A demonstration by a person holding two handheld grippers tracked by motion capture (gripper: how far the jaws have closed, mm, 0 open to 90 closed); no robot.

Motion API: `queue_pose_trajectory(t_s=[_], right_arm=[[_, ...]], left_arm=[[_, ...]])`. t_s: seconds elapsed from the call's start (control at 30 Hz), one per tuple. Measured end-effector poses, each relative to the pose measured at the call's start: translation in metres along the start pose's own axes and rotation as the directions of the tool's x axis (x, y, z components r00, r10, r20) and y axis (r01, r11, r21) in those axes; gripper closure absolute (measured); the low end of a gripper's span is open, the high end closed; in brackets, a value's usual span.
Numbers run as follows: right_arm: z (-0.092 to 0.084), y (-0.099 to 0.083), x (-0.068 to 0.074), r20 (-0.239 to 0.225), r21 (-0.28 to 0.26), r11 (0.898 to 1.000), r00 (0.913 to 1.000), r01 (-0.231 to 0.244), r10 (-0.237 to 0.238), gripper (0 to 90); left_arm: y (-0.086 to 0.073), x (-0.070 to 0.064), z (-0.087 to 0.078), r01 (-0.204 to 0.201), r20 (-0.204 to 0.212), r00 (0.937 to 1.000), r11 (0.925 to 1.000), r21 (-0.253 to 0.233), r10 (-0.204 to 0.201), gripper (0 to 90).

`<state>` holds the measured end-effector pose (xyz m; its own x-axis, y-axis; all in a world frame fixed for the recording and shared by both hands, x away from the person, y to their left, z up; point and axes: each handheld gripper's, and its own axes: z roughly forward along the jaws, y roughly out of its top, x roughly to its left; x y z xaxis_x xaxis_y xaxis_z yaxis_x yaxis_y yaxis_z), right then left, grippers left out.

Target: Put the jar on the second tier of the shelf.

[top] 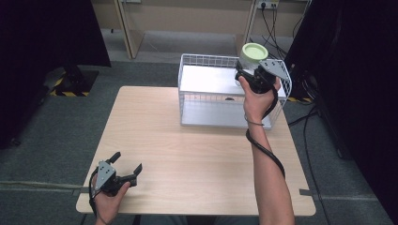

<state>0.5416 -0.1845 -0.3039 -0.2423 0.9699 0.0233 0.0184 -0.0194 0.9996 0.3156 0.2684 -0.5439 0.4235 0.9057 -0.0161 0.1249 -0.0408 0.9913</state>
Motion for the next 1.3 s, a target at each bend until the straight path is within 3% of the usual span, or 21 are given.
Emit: queue_pose_trajectory(t_s=[0.6, 0.97, 1.3], right_arm=[[0.034, -0.004, -0.006, 0.039, 0.067, 0.998, 0.9992, -0.006, 0.004, 11.6], [0.042, -0.02, -0.007, 0.042, 0.106, 0.994, 0.9991, -0.007, 0.002, 11.5], [0.041, -0.024, -0.005, 0.046, 0.087, 0.996, 0.9988, 0.013, -0.017, 11.2]], left_arm=[[0.0, 0.0, 0.0, 0.004, 0.001, 1.0, 1.0, -0.002, -0.004, 2.2], [0.0, 0.0, 0.0, 0.0, 0.001, 1.0, 1.0, 0.0, 0.0, 2.2], [0.0, 0.0, 0.0, 0.005, 0.001, 1.0, 1.0, -0.003, -0.005, 2.2]])
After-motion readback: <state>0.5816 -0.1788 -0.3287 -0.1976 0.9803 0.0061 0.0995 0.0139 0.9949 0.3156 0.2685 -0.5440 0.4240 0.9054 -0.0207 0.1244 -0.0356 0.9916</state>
